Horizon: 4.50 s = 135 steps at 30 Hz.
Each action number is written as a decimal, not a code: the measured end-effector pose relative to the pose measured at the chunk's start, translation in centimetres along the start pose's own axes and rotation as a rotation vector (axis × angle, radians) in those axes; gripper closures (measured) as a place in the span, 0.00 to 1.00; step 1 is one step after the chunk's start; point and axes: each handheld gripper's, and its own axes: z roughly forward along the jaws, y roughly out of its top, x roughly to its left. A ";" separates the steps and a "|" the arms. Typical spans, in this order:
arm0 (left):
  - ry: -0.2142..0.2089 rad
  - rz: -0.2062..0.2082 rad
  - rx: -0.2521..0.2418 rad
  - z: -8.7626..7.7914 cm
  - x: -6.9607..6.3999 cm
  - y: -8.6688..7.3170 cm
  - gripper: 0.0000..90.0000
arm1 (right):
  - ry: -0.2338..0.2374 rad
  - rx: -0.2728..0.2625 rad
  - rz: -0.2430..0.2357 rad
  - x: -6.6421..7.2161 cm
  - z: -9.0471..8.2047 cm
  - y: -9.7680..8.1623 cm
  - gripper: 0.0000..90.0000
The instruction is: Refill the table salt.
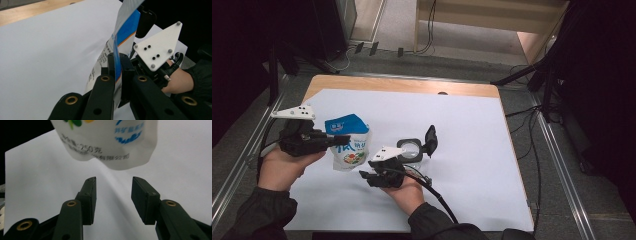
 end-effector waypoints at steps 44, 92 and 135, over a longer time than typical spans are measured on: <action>-0.061 -0.015 0.001 2.2 -1.5 0.9 0.97 | -0.024 -0.034 -0.093 1.1 0.5 -1.0 0.67; -0.181 0.002 0.070 9.3 -1.4 1.7 0.89 | 0.015 -0.074 0.010 1.6 -1.7 -2.9 0.65; -0.134 0.010 0.157 12.1 -2.8 2.4 0.99 | 0.086 -0.073 0.088 2.1 -2.8 -3.1 0.62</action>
